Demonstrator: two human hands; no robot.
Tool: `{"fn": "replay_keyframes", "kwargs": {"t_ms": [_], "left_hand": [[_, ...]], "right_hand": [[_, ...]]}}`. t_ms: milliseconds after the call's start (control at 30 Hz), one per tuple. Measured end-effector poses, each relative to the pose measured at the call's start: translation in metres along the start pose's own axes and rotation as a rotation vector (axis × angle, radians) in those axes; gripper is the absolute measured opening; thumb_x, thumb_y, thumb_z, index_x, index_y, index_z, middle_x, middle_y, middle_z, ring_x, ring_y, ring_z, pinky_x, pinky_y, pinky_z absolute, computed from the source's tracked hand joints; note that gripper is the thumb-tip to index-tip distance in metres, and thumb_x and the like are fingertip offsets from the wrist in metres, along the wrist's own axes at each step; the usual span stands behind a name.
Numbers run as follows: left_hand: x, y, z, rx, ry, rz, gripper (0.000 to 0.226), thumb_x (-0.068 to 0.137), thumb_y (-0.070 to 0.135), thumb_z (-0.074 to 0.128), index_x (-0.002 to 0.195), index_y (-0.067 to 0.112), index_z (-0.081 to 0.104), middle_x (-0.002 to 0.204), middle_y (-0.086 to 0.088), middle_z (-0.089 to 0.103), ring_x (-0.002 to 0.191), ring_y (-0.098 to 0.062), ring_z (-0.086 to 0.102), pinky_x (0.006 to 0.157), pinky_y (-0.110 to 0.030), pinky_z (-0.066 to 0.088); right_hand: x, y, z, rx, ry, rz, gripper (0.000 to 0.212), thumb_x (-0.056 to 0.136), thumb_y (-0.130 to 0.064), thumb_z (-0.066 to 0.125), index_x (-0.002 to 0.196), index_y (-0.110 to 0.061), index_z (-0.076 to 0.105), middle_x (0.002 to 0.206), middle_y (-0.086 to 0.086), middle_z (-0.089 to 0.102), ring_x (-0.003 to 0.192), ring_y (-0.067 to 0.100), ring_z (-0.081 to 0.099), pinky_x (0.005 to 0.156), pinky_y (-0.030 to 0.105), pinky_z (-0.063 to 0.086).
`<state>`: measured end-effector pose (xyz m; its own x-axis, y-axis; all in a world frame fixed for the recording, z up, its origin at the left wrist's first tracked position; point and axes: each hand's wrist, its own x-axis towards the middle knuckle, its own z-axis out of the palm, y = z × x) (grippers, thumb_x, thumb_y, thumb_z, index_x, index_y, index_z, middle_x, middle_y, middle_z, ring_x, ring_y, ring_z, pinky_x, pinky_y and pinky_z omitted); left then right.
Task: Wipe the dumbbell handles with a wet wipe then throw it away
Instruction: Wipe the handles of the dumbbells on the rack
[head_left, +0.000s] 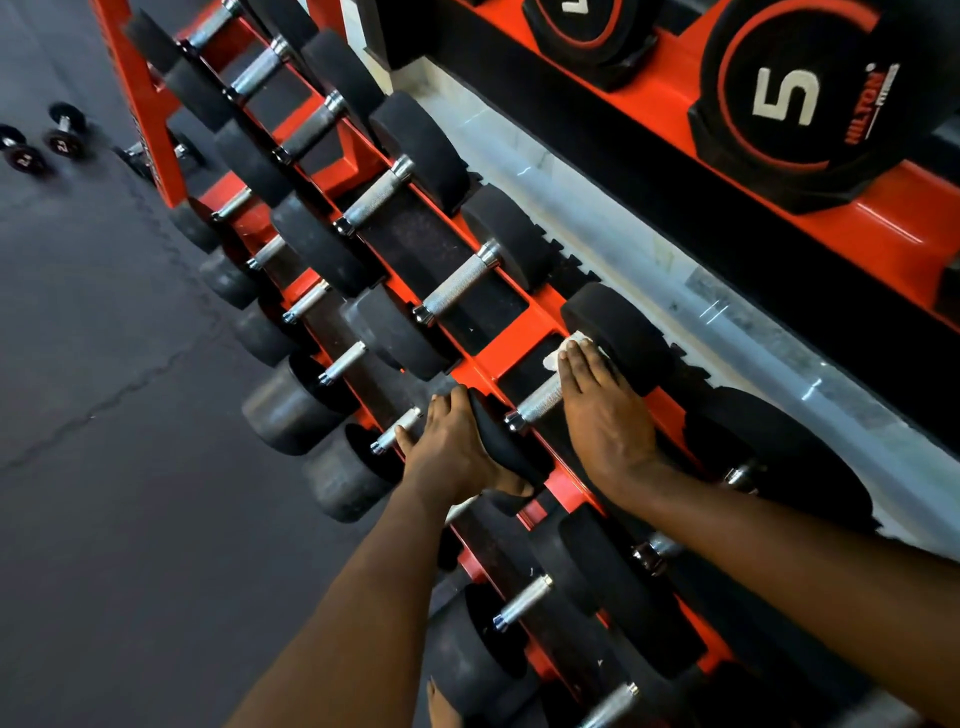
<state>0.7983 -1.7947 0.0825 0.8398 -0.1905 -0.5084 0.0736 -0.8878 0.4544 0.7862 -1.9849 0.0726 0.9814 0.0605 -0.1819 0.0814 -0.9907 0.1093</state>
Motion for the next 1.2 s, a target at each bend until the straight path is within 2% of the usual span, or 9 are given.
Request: {"fn": "replay_keyframes", "kwargs": {"t_ms": [100, 267, 467, 600, 733, 833, 933, 1100, 1200], "left_hand": [[0.001, -0.001, -0.001, 0.013, -0.007, -0.003, 0.141, 0.042, 0.062, 0.093, 0.152, 0.019, 0.016, 0.155, 0.0, 0.027, 0.148, -0.023, 0.026, 0.118, -0.067, 0.001], [0.001, 0.001, -0.001, 0.026, -0.016, -0.022, 0.146, 0.04, 0.064, 0.092, 0.154, 0.018, 0.014, 0.156, 0.001, 0.027, 0.148, -0.024, 0.027, 0.117, -0.068, 0.002], [0.001, 0.001, 0.0, 0.032, -0.011, -0.022, 0.143, 0.041, 0.064, 0.092, 0.153, 0.02, 0.016, 0.158, 0.001, 0.027, 0.148, -0.025, 0.028, 0.117, -0.068, 0.002], [0.002, 0.001, 0.001, 0.03, 0.001, -0.021, 0.144, 0.041, 0.063, 0.093, 0.154, 0.019, 0.015, 0.159, 0.0, 0.026, 0.149, -0.025, 0.027, 0.117, -0.069, 0.002], [0.0, 0.002, 0.002, 0.039, -0.01, -0.028, 0.144, 0.041, 0.062, 0.093, 0.154, 0.019, 0.014, 0.159, 0.0, 0.026, 0.149, -0.024, 0.026, 0.117, -0.068, 0.003], [0.0, 0.001, 0.002, 0.032, -0.011, -0.026, 0.147, 0.04, 0.063, 0.093, 0.155, 0.019, 0.012, 0.16, 0.0, 0.024, 0.15, -0.024, 0.025, 0.117, -0.069, 0.001], [-0.001, 0.001, 0.0, 0.032, -0.013, -0.034, 0.148, 0.04, 0.063, 0.093, 0.156, 0.018, 0.013, 0.16, 0.0, 0.024, 0.15, -0.023, 0.024, 0.116, -0.069, 0.001], [0.001, -0.001, 0.003, 0.038, 0.003, -0.027, 0.152, 0.038, 0.068, 0.091, 0.156, 0.018, 0.01, 0.161, -0.003, 0.023, 0.151, -0.024, 0.023, 0.115, -0.071, 0.001], [0.001, -0.001, 0.004, 0.049, 0.004, -0.021, 0.152, 0.037, 0.07, 0.091, 0.156, 0.017, 0.011, 0.161, -0.002, 0.023, 0.151, -0.023, 0.023, 0.116, -0.07, 0.002]], "right_hand": [[-0.009, 0.001, 0.004, -0.039, -0.029, -0.025, 0.069, 0.099, -0.02, 0.037, 0.155, -0.001, 0.0, 0.163, 0.019, 0.003, 0.151, 0.031, 0.001, 0.123, 0.044, 0.013], [0.024, -0.013, -0.009, -0.058, 0.029, 0.019, 0.051, 0.099, -0.016, 0.044, 0.146, 0.002, 0.036, 0.153, 0.019, 0.036, 0.145, 0.031, 0.027, 0.12, 0.04, 0.025], [-0.002, -0.011, -0.007, 0.091, 0.043, 0.067, 0.059, 0.094, -0.006, 0.051, 0.15, -0.005, 0.032, 0.156, 0.012, 0.033, 0.147, 0.025, 0.024, 0.118, 0.036, 0.03], [0.034, -0.026, -0.032, -0.05, -0.086, 0.146, 0.018, 0.091, -0.015, 0.059, 0.107, -0.011, 0.067, 0.112, 0.009, 0.065, 0.109, 0.025, 0.058, 0.082, 0.032, 0.048], [0.038, -0.034, -0.043, -0.041, -0.115, 0.172, 0.009, 0.092, -0.015, 0.059, 0.094, -0.012, 0.067, 0.099, 0.008, 0.066, 0.094, 0.023, 0.06, 0.072, 0.031, 0.044], [0.021, -0.028, -0.018, 0.337, 0.123, 0.308, 0.019, 0.091, -0.01, 0.059, 0.109, -0.01, 0.067, 0.113, 0.009, 0.064, 0.105, 0.023, 0.06, 0.084, 0.029, 0.049], [0.009, -0.039, -0.01, 0.875, 0.318, 0.65, 0.032, 0.097, -0.005, 0.048, 0.122, -0.011, 0.067, 0.124, 0.013, 0.065, 0.114, 0.028, 0.061, 0.092, 0.024, 0.042], [0.006, -0.063, 0.0, 1.459, 0.555, 1.181, 0.025, 0.094, -0.005, 0.056, 0.114, -0.005, 0.071, 0.105, 0.013, 0.072, 0.095, 0.027, 0.069, 0.081, 0.027, 0.05], [0.022, -0.054, 0.006, 1.697, 0.566, 1.301, 0.026, 0.094, -0.007, 0.054, 0.115, -0.008, 0.07, 0.101, 0.005, 0.071, 0.094, 0.024, 0.069, 0.084, 0.035, 0.056]]}}
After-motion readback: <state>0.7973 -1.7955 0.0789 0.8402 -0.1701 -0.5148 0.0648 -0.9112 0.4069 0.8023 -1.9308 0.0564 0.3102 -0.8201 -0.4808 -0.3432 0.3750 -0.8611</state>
